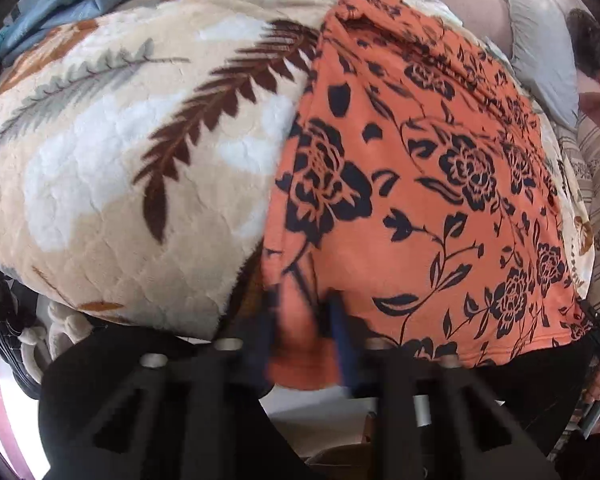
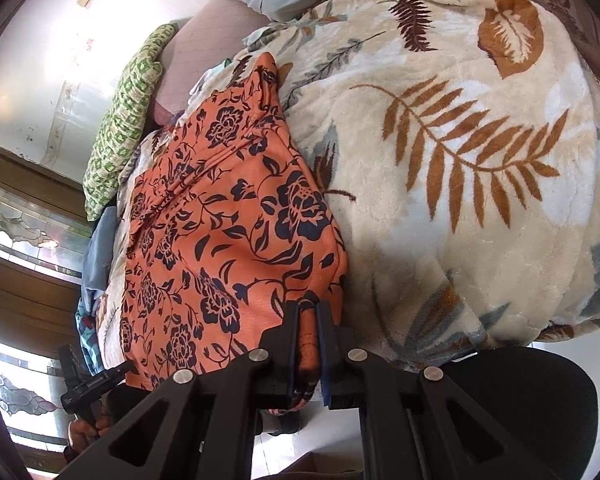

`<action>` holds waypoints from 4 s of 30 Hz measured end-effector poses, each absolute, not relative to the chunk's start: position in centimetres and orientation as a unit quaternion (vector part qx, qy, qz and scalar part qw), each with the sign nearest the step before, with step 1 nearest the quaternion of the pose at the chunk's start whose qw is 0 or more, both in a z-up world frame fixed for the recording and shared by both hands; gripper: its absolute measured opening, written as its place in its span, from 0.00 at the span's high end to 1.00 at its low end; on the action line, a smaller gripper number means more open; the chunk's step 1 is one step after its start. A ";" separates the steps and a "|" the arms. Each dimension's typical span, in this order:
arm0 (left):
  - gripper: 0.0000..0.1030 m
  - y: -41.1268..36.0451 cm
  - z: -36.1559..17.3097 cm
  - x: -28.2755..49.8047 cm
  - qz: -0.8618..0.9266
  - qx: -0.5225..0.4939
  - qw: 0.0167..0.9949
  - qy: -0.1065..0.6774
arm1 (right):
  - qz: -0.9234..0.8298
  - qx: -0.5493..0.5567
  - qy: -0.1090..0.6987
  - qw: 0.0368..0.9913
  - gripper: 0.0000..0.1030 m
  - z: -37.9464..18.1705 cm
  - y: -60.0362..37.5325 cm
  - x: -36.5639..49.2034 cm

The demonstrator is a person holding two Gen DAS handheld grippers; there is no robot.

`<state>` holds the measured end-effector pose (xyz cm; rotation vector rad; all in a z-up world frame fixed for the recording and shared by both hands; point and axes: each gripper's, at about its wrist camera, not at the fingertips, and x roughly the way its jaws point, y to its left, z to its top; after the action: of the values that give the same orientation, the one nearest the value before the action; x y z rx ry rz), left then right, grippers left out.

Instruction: Fold small clothes

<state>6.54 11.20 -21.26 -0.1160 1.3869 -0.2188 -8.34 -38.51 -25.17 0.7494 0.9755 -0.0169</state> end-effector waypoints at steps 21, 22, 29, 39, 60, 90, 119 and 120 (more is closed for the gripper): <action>0.92 13.1 -9.0 20.9 -0.263 -0.254 0.765 0.530 | 0.131 0.495 0.302 0.804 0.91 -16.6 -41.7 -0.6; 0.92 12.9 -8.8 22.4 -0.260 -0.258 0.763 0.532 | 0.131 0.498 0.295 0.805 0.91 -16.3 -42.0 0.8; 0.92 10.0 -11.3 35.4 -0.225 -0.258 0.754 0.561 | 0.079 0.530 0.285 0.795 0.91 -17.3 -45.9 13.1; 0.90 7.5 -22.9 47.1 -0.140 -0.286 0.714 0.623 | -0.030 0.599 0.302 0.740 0.88 -27.6 -55.1 26.7; 0.28 3.3 -17.6 30.1 -0.132 -0.225 0.813 0.520 | 0.016 0.287 0.355 0.890 0.69 -19.0 -34.3 15.3; 0.26 9.6 -20.4 30.1 -0.082 -0.271 0.760 0.585 | 0.043 0.235 0.463 0.853 0.63 -24.3 -27.1 16.8; 0.68 9.1 -21.7 30.0 -0.154 -0.367 0.758 0.517 | -0.043 0.573 0.338 0.745 0.55 -30.6 -39.9 10.2; 0.66 9.1 -22.1 30.2 -0.148 -0.368 0.754 0.523 | -0.056 0.557 0.343 0.754 0.71 -30.4 -40.1 10.3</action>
<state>30.16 9.09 -22.08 -0.8037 1.1417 -0.3231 10.34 -40.08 -30.43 1.2152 0.7483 -0.1230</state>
